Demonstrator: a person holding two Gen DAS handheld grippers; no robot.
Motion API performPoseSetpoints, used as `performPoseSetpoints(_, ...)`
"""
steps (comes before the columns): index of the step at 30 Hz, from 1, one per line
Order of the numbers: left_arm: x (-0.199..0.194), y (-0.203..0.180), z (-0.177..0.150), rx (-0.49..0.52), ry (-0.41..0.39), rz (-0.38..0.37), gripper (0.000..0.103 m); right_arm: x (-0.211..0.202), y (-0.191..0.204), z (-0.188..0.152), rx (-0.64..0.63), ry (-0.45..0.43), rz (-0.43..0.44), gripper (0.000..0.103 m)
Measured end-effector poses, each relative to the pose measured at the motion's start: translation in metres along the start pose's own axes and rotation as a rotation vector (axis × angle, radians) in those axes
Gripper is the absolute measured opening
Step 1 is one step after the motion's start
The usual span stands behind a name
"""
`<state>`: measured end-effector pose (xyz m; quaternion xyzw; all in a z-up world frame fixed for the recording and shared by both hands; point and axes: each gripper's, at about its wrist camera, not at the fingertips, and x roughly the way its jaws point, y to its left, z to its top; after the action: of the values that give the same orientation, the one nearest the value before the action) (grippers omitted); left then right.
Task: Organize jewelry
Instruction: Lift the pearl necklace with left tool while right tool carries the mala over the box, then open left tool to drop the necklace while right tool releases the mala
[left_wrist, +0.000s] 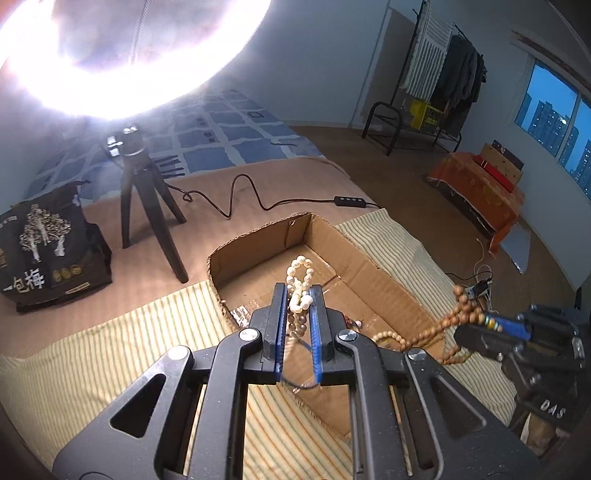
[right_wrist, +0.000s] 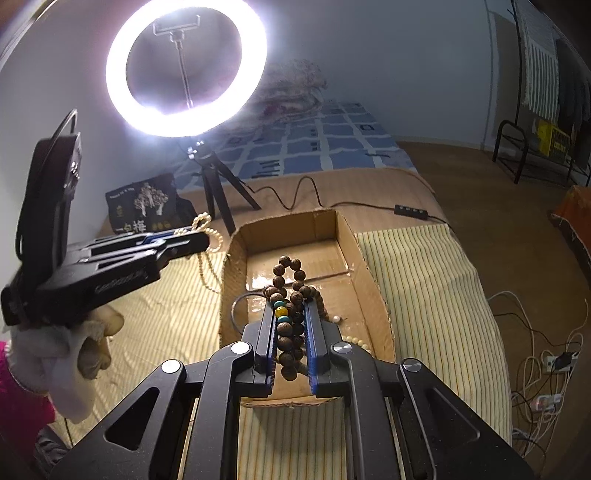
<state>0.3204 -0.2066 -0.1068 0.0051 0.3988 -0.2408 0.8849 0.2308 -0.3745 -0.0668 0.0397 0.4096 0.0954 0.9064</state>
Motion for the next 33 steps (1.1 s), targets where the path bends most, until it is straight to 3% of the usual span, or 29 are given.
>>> performPoseSetpoints(14, 0.054, -0.001, 0.000, -0.028, 0.081, 0.015, 0.010, 0.034, -0.014, -0.003, 0.023, 0.075, -0.018, 0.011)
performPoseSetpoints(28, 0.063, -0.009, 0.001, -0.016, 0.102, 0.017, 0.010, 0.043, -0.015, -0.006, 0.027, 0.109, -0.016, 0.012)
performPoseSetpoints(29, 0.063, -0.009, 0.000, -0.015, 0.102, 0.018, 0.010, 0.044, -0.015, -0.006, 0.025, 0.112, -0.019, 0.013)
performPoseSetpoints(31, 0.062, -0.010, 0.000, -0.011, 0.101, 0.022, 0.010, 0.043, -0.013, -0.006, 0.021, 0.110, -0.031, 0.028)
performPoseSetpoints(33, 0.060, -0.010, 0.000, -0.011, 0.098, 0.026, 0.018, 0.042, -0.014, -0.006, 0.020, 0.099, -0.037, 0.061)
